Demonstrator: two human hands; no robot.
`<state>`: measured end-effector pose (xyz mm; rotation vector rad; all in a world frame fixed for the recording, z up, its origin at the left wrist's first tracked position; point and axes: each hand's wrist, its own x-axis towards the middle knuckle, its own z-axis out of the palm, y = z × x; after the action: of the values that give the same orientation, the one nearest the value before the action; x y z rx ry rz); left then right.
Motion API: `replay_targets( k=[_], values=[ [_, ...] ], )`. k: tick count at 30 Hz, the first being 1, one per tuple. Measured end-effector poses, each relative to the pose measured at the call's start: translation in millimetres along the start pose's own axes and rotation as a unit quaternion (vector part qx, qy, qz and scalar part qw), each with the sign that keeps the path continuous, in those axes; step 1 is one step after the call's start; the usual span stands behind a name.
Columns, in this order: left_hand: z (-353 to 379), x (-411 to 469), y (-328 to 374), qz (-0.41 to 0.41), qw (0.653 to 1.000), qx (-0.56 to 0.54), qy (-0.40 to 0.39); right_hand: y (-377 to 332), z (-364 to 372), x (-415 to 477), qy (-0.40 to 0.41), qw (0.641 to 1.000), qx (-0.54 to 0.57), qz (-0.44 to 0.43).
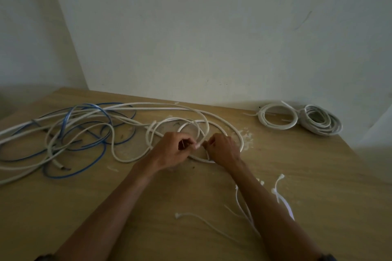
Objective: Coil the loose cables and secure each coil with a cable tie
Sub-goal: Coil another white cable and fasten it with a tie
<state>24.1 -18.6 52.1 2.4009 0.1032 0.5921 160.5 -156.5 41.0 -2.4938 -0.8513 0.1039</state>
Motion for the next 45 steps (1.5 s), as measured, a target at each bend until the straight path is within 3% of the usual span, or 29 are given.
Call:
replay_targets(
  k=[3, 6, 9, 12, 14, 16, 18, 20, 24, 29, 33, 36, 38, 40, 43, 45],
  values=[
    [13.1, 2.8, -0.7, 0.006, 0.997, -0.015, -0.076, -2.2, -6.2, 3.7, 0.017, 0.980, 0.189, 0.054],
    [27.1, 3.9, 1.1, 0.011, 0.995, 0.062, -0.078, -3.5, -16.3, -1.1, -0.030, 0.907, 0.403, 0.117],
    [30.7, 5.3, -2.3, -0.052, 0.981, 0.187, 0.014, 7.9, -14.6, 6.2, 0.015, 0.949, 0.300, 0.096],
    [25.2, 10.0, 0.0, -0.131, 0.942, 0.309, 0.009, 18.5, -12.0, 7.2, 0.035, 0.980, 0.183, 0.064],
    [24.7, 12.4, 2.8, -0.106, 0.929, 0.352, 0.028, 19.3, -11.1, 3.5, 0.051, 0.992, 0.112, 0.037],
    [21.2, 14.1, 7.7, -0.033, 0.959, 0.263, 0.104, 16.5, -10.7, 4.1, 0.096, 0.992, 0.075, -0.027],
    [13.6, 15.9, 17.5, 0.036, 0.987, 0.070, 0.143, 8.5, -14.8, 3.5, 0.098, 0.985, 0.085, -0.114],
    [5.7, 16.1, 33.5, 0.057, 0.985, -0.080, 0.144, 0.9, -21.3, 2.2, 0.081, 0.973, 0.116, -0.182],
    [-12.7, 17.8, 56.0, 0.013, 0.967, -0.196, 0.161, -6.7, -48.2, -0.1, 0.177, 0.944, 0.190, -0.204],
    [-48.3, 35.2, 41.4, -0.025, 0.937, -0.269, 0.222, -0.2, -68.3, 0.5, 0.299, 0.927, 0.043, -0.224],
    [-56.5, 45.7, 31.9, -0.091, 0.909, -0.305, 0.268, 7.9, -63.6, 6.8, 0.356, 0.921, 0.018, -0.156],
    [-93.2, 46.9, 12.0, -0.161, 0.811, -0.430, 0.363, 52.9, -83.3, 11.1, 0.368, 0.919, 0.134, 0.040],
    [-111.2, 47.3, -5.5, -0.154, 0.814, -0.423, 0.367, 77.6, -97.9, 9.7, 0.334, 0.919, 0.202, 0.062],
    [-105.4, 53.9, -5.2, -0.132, 0.858, -0.385, 0.314, 71.5, -100.5, 9.8, 0.249, 0.932, 0.264, -0.009],
    [-67.9, 68.1, 23.5, -0.098, 0.916, -0.327, 0.211, 14.7, -86.7, -7.3, 0.027, 0.923, 0.372, -0.094],
    [-45.8, 75.3, 37.3, -0.100, 0.923, -0.319, 0.193, -20.2, -77.8, -22.1, -0.130, 0.891, 0.419, -0.120]
  ],
)
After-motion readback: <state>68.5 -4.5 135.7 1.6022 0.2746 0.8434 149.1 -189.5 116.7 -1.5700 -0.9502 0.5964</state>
